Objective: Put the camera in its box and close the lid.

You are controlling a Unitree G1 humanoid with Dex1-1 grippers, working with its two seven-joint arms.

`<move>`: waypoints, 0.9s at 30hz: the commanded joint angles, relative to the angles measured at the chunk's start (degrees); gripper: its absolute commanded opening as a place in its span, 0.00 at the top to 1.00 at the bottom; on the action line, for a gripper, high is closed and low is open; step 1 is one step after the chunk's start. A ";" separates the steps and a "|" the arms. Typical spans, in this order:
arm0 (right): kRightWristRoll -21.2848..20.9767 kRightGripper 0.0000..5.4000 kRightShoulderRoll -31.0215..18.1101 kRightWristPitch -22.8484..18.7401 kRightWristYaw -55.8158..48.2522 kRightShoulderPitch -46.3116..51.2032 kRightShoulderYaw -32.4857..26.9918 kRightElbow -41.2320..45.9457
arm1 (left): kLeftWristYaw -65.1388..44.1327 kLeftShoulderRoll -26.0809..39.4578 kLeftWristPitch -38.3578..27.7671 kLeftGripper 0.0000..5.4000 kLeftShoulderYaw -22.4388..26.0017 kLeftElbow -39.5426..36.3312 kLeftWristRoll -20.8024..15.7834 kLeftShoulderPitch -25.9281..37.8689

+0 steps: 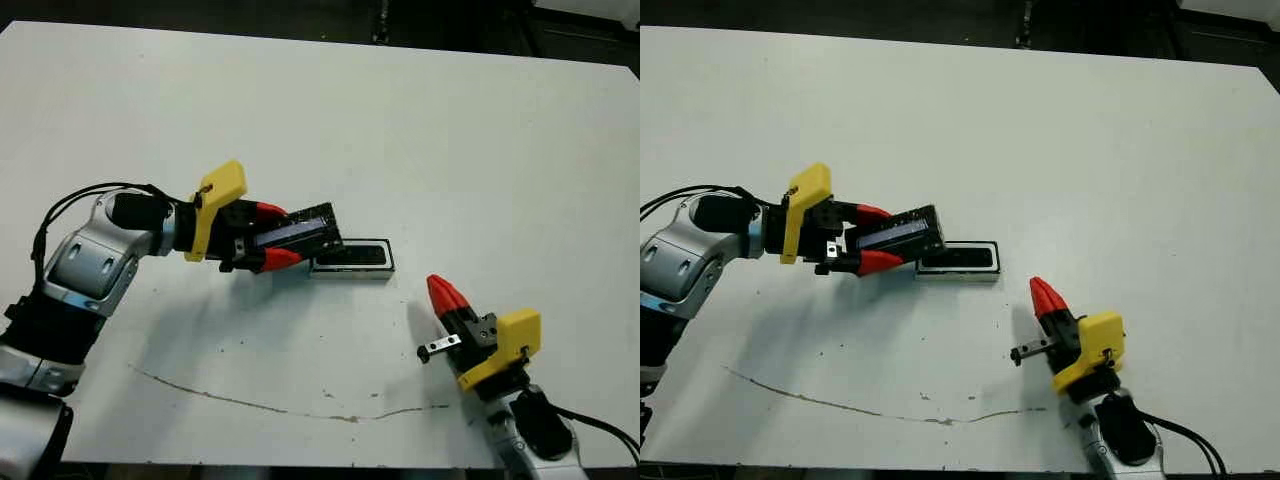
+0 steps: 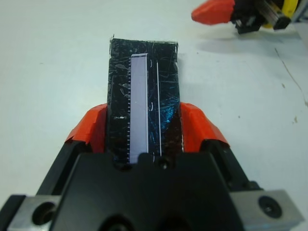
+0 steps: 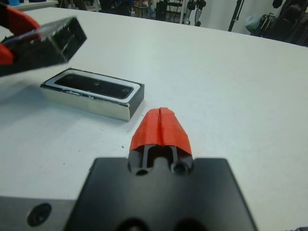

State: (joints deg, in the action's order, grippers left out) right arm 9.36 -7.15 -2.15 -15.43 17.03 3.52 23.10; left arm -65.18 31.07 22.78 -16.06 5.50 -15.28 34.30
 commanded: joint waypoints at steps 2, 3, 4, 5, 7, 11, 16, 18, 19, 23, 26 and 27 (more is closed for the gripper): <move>0.64 1.00 -0.78 -0.15 -0.37 0.29 -0.84 -0.33 | -1.10 -1.15 0.41 0.42 -1.15 1.39 0.80 1.15; 0.68 1.00 -0.78 -0.08 -0.40 0.32 -0.86 -0.33 | -1.01 -1.40 0.34 0.42 -1.34 1.54 1.03 1.17; 0.74 1.00 -0.79 0.01 -0.47 0.33 -0.89 -0.36 | -0.92 -1.58 0.31 0.42 -1.46 1.61 1.25 1.17; 0.63 1.00 -0.84 0.13 -0.50 0.33 -0.90 -0.40 | -0.81 -1.76 0.29 0.42 -1.56 1.67 1.49 1.18; 0.88 1.00 -0.77 0.10 -0.63 0.34 -1.00 -0.49 | -0.65 -2.14 -0.30 0.42 -1.75 1.89 2.14 1.03; 0.24 1.00 -0.76 0.96 -0.71 0.39 -1.10 -0.91 | -0.58 -2.96 0.03 0.42 -1.98 2.50 3.03 1.08; -0.30 1.00 -0.70 0.70 -0.31 0.85 -1.02 -0.51 | -0.32 -4.02 0.33 0.42 -2.46 3.21 3.91 1.32; -0.13 1.00 -0.75 0.99 -0.59 0.84 -1.06 -0.67 | -0.44 -4.50 -0.24 0.42 -2.71 3.69 4.34 1.48; -0.04 1.00 -0.75 0.92 -0.64 0.85 -1.08 -0.65 | -0.49 -4.71 -0.62 0.42 -2.80 3.91 4.54 1.54; -0.09 1.00 -0.75 0.72 -0.58 1.00 -1.06 -0.50 | -0.35 -5.47 -0.81 0.42 -3.16 4.53 5.10 1.83; -0.02 1.00 -0.85 1.00 -0.80 1.18 -1.06 -0.51 | -0.33 -5.92 -0.92 0.42 -3.36 4.92 5.48 1.95; 0.08 1.00 -0.85 1.13 -0.89 1.23 -1.08 -0.49 | -0.37 -6.02 -0.99 0.42 -3.46 5.03 5.64 2.02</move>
State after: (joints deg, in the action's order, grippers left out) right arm 9.32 -7.17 -1.89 -16.04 17.35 3.03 22.85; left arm -65.75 25.19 22.02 -18.70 9.77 -10.57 36.13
